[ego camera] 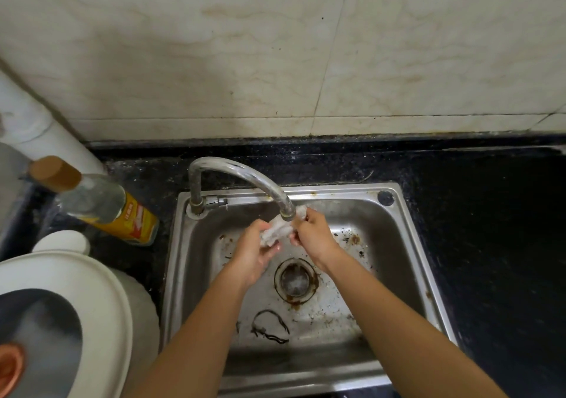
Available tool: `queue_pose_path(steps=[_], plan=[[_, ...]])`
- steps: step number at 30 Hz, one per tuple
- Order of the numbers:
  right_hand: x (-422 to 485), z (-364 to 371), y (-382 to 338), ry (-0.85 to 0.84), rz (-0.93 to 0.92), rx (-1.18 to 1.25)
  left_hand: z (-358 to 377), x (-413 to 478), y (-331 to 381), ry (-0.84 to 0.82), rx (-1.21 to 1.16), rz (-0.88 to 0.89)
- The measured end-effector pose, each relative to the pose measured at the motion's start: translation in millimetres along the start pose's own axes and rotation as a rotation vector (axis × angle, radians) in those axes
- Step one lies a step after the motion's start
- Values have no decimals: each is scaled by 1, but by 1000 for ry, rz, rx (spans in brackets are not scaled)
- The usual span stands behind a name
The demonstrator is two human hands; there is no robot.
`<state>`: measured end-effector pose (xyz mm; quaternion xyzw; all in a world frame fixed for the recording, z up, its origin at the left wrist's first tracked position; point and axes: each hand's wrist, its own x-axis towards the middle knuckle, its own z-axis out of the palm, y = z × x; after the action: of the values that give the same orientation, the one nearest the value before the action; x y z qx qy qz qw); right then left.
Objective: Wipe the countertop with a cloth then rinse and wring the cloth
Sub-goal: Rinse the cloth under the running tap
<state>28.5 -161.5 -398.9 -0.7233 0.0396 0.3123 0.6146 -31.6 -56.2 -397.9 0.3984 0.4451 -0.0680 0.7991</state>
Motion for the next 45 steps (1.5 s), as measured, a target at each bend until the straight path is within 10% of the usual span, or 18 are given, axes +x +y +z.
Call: queue_pose_path(steps=[11, 33, 45], plan=[[-20, 19, 17, 125, -328, -644, 13, -1, 4, -30, 313, 18], [-5, 10, -1, 163, -153, -553, 15, -3, 8, -26, 446, 176], [3, -12, 0, -36, 189, 435, -2, -1, 3, -6, 157, 212]])
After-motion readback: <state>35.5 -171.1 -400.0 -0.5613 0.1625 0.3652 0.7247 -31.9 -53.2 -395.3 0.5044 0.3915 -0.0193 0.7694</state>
